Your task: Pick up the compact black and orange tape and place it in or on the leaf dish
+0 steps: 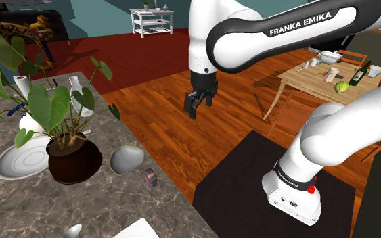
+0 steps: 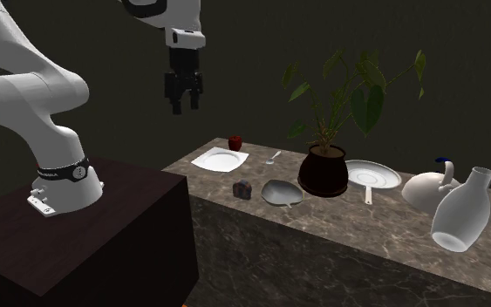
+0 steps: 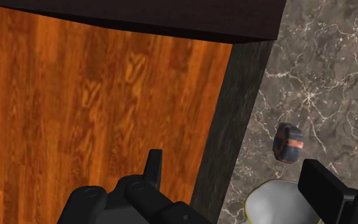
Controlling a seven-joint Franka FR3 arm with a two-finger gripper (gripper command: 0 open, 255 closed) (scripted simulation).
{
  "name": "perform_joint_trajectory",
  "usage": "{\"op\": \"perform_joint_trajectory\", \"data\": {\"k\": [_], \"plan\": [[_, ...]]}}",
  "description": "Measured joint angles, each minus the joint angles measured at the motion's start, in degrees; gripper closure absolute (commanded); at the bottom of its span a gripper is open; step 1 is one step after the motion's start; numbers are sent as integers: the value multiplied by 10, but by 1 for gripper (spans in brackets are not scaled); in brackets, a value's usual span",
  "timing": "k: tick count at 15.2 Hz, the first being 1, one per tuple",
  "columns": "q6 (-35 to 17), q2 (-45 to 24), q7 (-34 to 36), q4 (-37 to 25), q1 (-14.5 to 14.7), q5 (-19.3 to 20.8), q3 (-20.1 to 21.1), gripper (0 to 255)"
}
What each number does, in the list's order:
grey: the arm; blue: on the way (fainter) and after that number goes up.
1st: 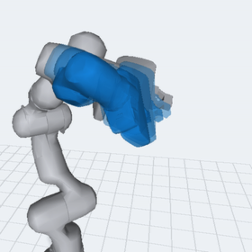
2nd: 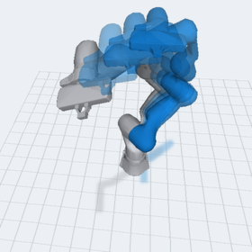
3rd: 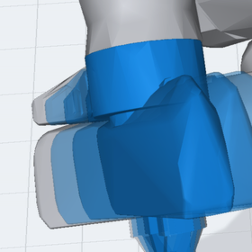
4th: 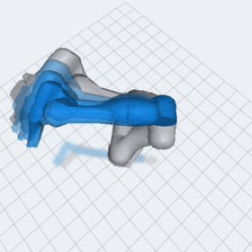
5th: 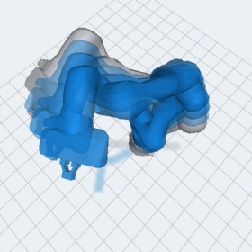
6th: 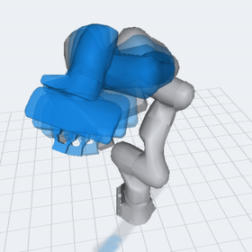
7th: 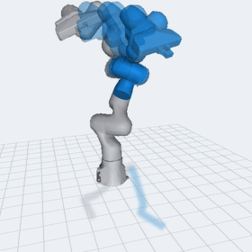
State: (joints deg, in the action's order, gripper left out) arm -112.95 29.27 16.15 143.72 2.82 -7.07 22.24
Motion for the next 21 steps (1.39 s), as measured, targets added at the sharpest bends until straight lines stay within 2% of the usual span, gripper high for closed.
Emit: {"op": "perform_joint_trajectory", "data": {"k": [6,9,13,17,21], "plan": [[-85,-126,103,-27,-13,35,77,0],[-121,-201,169,-49,-20,77,111,0],[-156,-316,268,-93,-22,164,136,0],[-166,-428,363,-152,7,255,127,0],[-165,-535,439,-221,58,326,97,0]]}}
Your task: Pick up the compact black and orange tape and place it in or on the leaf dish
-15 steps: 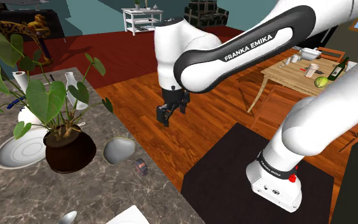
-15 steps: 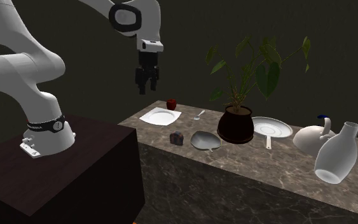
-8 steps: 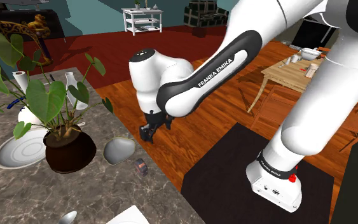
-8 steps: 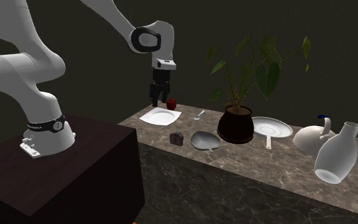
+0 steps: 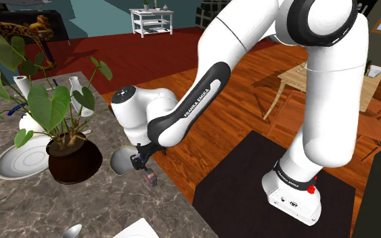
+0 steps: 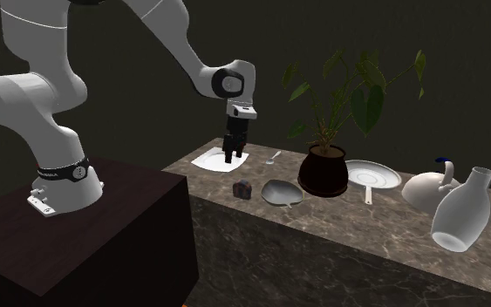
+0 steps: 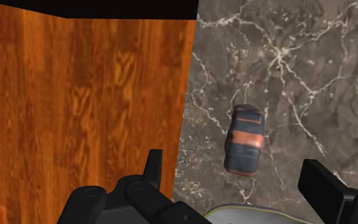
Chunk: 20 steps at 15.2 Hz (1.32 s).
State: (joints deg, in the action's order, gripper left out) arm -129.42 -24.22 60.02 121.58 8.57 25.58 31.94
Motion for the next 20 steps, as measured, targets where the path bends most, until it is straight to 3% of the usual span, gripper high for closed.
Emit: {"op": "perform_joint_trajectory", "data": {"k": [4,7,20], "plan": [[18,-101,48,-91,55,43,-32,0],[20,-152,64,-135,78,62,-52,0],[-15,-197,82,-141,91,88,-75,0]]}}
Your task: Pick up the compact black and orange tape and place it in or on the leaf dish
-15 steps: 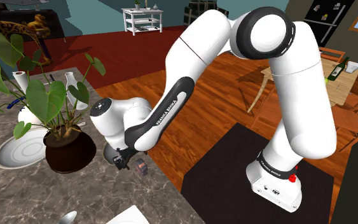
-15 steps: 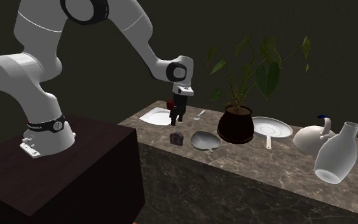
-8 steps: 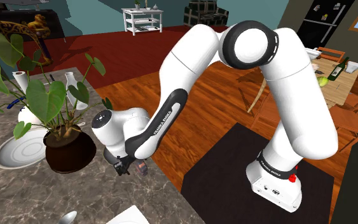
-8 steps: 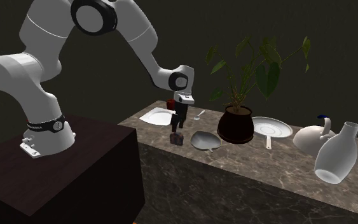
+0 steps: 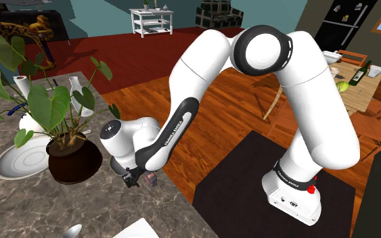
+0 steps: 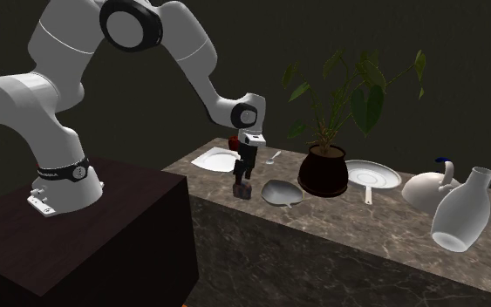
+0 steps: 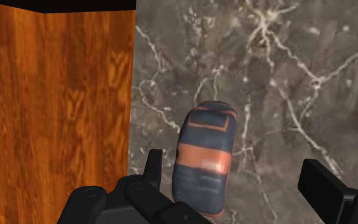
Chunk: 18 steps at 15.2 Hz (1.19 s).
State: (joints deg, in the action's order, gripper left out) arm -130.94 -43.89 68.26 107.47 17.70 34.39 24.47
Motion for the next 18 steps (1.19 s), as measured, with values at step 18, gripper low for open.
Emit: {"op": "perform_joint_trajectory", "data": {"k": [18], "plan": [[23,38,-14,12,-13,-19,17,255]]}}
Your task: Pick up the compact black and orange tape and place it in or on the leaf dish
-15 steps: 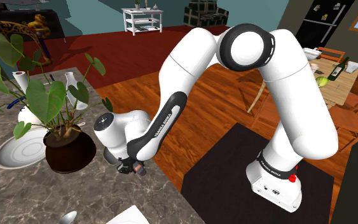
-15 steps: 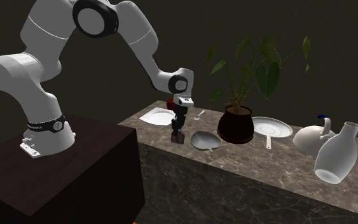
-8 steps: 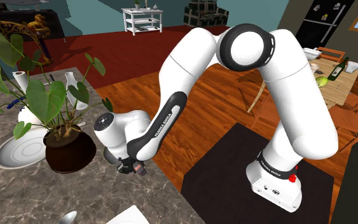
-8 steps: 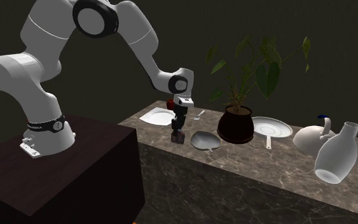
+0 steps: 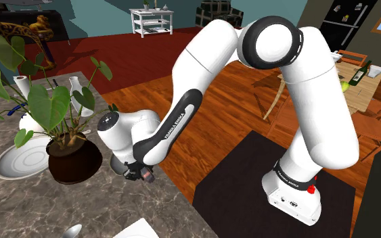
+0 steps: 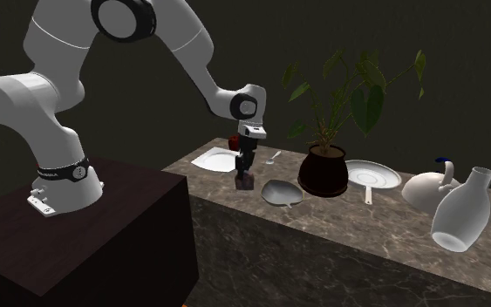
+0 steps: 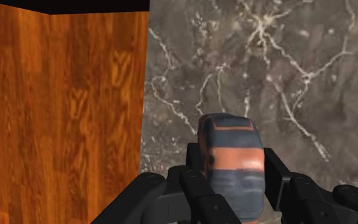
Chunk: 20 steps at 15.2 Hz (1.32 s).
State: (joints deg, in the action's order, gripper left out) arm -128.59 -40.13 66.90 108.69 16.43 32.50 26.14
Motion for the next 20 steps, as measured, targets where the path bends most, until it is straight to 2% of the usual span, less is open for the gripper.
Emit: {"op": "perform_joint_trajectory", "data": {"k": [16,20], "plan": [[71,95,-38,15,-29,-57,43,255],[110,62,-68,-61,-28,-53,32,255]]}}
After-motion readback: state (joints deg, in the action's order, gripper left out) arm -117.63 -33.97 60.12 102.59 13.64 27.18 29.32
